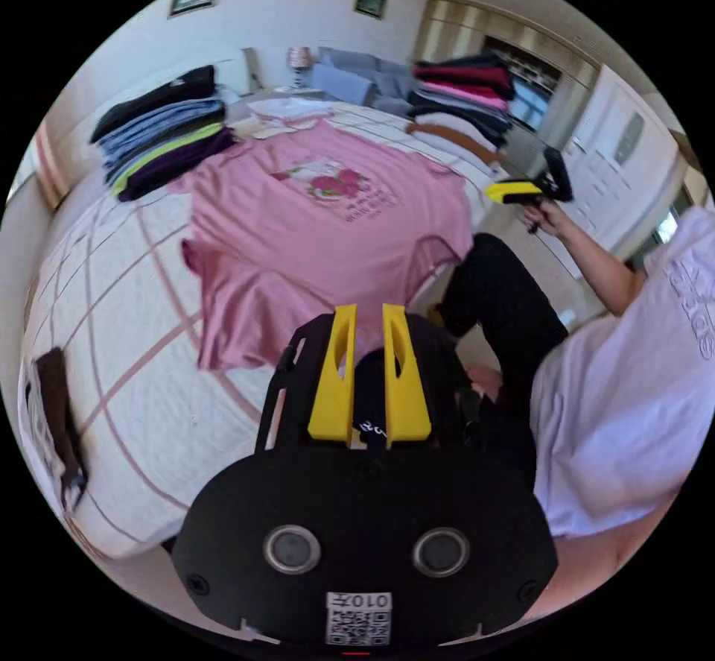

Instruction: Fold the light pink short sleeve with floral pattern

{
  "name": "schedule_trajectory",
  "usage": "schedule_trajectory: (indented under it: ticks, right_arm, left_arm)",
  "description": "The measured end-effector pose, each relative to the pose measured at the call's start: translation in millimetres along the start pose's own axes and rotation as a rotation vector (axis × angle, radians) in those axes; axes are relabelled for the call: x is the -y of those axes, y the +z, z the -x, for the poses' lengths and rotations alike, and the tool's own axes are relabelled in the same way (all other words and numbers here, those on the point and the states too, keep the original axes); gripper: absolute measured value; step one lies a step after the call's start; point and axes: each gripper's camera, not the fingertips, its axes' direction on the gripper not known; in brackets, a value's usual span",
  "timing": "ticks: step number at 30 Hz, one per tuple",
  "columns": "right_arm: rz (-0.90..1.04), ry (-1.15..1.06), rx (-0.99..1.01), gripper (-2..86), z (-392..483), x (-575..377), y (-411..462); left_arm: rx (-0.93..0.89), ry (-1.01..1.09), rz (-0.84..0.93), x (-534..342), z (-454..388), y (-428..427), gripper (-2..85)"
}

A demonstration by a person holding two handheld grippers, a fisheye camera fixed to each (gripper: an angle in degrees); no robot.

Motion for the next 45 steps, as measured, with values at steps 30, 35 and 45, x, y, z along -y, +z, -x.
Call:
schedule_trajectory:
  ticks: [30,35,45]
  right_arm:
    - [-0.14,0.493,-0.324,11.8,-125,-6,-9]
    - [-0.217,0.339,-0.291,12.1,-143,95,-18]
    - [0.048,0.171,-0.242,11.9,-244,323,158]
  left_arm:
    - [0.21,-0.756,-0.343,-121,187,-73,3.6]
    - [0.179,-0.637,-0.384,-13,260,-95,5.1]
    - [-0.085,-0.8,-0.167,168,435,50,6.2]
